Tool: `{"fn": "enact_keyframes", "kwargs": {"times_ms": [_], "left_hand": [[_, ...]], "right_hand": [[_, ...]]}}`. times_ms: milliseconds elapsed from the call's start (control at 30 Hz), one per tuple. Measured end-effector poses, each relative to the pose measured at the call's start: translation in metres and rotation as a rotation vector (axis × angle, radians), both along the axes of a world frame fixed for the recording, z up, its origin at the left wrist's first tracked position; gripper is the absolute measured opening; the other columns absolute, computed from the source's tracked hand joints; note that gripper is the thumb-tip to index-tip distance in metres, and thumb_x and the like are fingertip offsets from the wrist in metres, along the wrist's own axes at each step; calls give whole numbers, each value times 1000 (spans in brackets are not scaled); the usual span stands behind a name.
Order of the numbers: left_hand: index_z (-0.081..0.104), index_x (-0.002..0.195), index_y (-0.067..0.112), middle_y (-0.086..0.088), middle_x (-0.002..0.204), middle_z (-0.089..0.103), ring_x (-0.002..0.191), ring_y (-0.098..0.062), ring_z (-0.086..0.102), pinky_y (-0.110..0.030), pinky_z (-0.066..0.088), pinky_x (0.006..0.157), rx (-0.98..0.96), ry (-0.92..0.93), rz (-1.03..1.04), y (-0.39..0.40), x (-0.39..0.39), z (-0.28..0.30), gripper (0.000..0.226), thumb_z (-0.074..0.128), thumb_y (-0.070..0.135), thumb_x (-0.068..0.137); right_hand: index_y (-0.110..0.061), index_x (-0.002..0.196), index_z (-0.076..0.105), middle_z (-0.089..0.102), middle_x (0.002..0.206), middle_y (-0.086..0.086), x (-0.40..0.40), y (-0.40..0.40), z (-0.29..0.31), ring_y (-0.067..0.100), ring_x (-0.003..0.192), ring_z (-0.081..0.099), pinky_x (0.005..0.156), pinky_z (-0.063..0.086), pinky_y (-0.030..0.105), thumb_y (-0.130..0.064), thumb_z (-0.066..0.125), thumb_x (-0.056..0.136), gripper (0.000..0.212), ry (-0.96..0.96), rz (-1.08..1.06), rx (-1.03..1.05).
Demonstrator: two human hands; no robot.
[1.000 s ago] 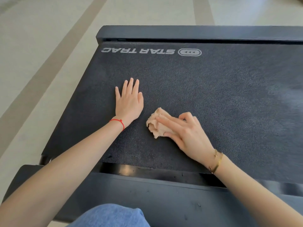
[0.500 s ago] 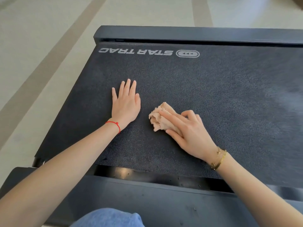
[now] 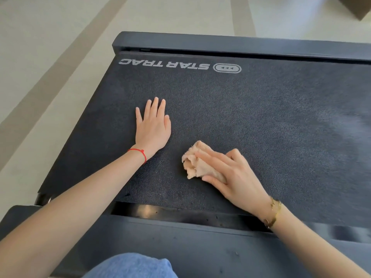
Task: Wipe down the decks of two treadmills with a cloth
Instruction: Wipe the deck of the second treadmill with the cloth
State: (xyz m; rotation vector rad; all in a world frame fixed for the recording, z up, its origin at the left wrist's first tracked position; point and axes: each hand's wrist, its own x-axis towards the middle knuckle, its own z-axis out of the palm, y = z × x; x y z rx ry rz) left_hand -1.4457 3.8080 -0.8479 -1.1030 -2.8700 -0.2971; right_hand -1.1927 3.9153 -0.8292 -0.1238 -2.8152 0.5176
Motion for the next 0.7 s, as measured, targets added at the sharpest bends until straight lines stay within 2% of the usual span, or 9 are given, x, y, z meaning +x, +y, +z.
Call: {"fn": "enact_keyframes", "kwargs": {"times_ms": [133,233,367,467,533,633,700], "left_hand": [[13,158,17,-5,165,11,153,-23,5,-54,4,122,-1,-18,-6,1,2,1,55,22,33,106],[13,158,17,-5,166,10,153,-23,4,-54,4,122,-10,-22,-4,1,2,3,55,22,33,106],[13,158,17,-5,165,11,153,-23,5,-55,4,122,-5,-19,-4,0,3,4,55,23,32,106],[14,158,17,-5,165,11,153,-23,5,-54,4,122,2,-21,-4,0,2,4,55,24,31,106],[14,158,17,-5,165,11,153,-23,5,-54,4,122,-1,-25,-2,1,2,4,55,23,31,106],[14,158,17,-5,165,11,153,-23,5,-54,4,122,-6,-23,-4,1,2,4,55,22,32,106],[14,158,17,-5,165,11,153,-23,5,-55,4,122,-7,-23,-3,0,2,4,55,22,32,106]], "right_hand": [[-32,142,45,57,134,-15,-22,41,9,26,81,45,85,42,42,-47,51,97,49,-11,-187,22],[-37,144,43,49,142,-19,-29,40,8,22,81,40,88,41,38,-47,52,96,50,-13,-269,42],[-45,148,30,36,151,-23,-9,-4,6,18,81,34,87,41,34,-59,48,93,59,-36,-115,-19],[-43,148,30,28,154,-25,8,-27,1,18,80,36,85,39,27,-59,47,95,58,-28,3,-67],[-43,146,35,33,152,-26,7,-15,0,18,80,37,83,42,31,-56,46,97,52,-5,8,-21],[-41,141,43,46,144,-22,-10,18,7,20,79,38,83,43,40,-53,50,95,49,24,-139,-3],[-37,140,48,57,131,-21,-19,25,10,20,80,38,83,43,43,-47,53,94,47,31,-231,-1]]}}
